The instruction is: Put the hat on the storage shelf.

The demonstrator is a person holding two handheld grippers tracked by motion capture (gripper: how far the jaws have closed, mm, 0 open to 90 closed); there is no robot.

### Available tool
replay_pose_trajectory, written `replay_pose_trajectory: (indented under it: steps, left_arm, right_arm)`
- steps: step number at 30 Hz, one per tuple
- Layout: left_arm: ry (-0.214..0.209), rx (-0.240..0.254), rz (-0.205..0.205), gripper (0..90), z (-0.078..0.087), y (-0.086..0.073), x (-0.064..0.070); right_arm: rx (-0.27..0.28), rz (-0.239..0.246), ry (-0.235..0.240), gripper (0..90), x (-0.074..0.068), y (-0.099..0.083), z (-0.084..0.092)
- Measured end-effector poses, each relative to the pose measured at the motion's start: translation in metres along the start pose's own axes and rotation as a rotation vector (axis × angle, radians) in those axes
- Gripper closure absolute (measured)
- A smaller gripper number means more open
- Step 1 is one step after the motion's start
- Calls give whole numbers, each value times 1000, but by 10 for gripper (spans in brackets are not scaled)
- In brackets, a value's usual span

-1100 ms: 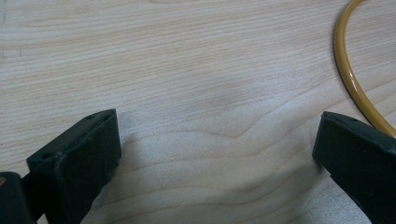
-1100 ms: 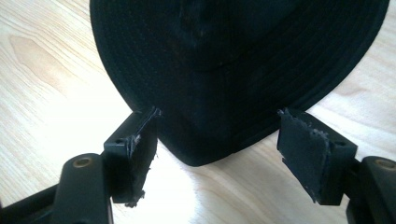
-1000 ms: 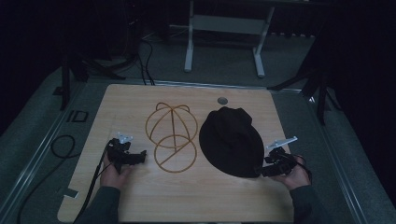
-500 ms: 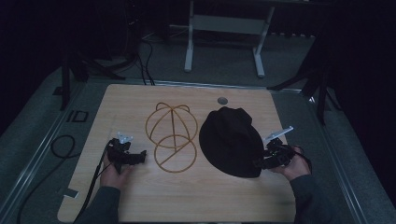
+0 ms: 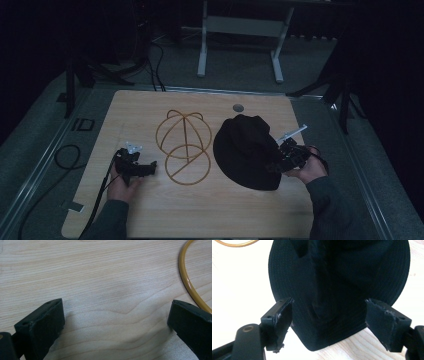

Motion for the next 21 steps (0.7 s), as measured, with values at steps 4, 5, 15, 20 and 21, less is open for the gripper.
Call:
replay_pose_trajectory:
  steps: [4, 5, 15, 20, 21]
  left_arm:
    - [0, 2, 3, 13, 0, 0, 0]
    - [0, 2, 3, 12, 0, 0, 0]
    - [1, 1, -1, 12, 0, 0, 0]
    - [0, 0, 1, 12, 0, 0, 0]
    - [0, 0, 1, 12, 0, 0, 0]
  right_arm:
    - [-16, 18, -12, 201, -4, 9, -2]
    - [-16, 24, -14, 193, -4, 11, -3]
    - [-42, 26, -36, 143, -3, 33, -14]
    - [-46, 24, -40, 144, -1, 44, -20]
    - [-52, 21, -32, 144, 0, 49, -22]
Point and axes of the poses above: each handheld gripper's, and its own axes: z roughly backward along the jaws, y roughly out of its top, x roughly to its right, the point moved 2 cm from there along -z, roughly forward along the jaws, and after that the axes turned 7 degrees about y, right-handed, at the moved point
